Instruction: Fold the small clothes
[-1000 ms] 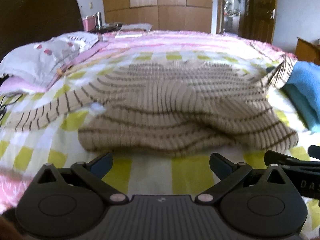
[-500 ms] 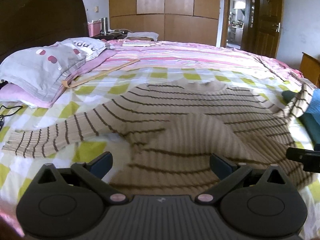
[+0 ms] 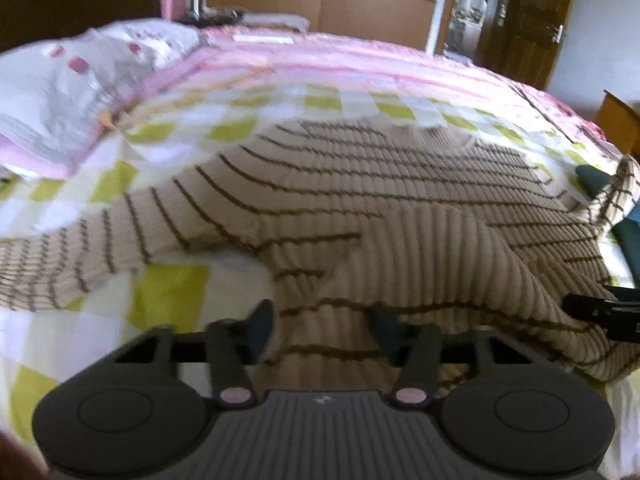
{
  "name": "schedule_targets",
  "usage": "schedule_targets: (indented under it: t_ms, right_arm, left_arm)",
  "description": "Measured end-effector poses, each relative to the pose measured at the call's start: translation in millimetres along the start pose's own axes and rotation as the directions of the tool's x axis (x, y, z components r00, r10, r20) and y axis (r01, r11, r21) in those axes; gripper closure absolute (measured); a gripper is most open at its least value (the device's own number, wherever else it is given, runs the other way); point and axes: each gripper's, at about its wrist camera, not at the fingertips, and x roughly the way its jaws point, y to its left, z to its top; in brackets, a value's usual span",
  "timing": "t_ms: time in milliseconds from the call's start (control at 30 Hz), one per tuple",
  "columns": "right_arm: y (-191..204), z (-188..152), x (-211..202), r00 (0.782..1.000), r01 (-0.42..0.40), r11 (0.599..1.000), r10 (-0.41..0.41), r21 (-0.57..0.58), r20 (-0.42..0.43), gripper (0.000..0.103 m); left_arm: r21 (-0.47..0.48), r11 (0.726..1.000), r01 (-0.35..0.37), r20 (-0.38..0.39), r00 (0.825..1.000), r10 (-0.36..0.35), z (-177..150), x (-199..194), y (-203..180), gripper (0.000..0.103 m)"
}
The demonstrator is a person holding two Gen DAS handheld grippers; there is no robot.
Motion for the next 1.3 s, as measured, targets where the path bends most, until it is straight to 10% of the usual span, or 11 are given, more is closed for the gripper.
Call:
schedule_targets:
  t_ms: [333,833,1300]
  right_arm:
    - [-7,4,-6,0.989,-0.141,0.990,0.142,0.032,-0.045,0.086]
    - [-3,-22,-91,0.952,-0.306,0.947,0.305,-0.095,-0.018,0.093]
    - [2,-74,-145,0.955,-0.295,0.900,0.280,-0.321,-0.093,0.098]
  left_arm:
    - [0.020,0.990,0.137,-0.021,0.990,-0.137,-2,-9,-2,0.086]
    - [0.096,0.943,0.319,-0.017,0.948,-0.319,-39,-79,-6,0.088]
    - [0.133,0.951,0.277,-0.014,0.960,-0.278,-71,-118,0,0.088]
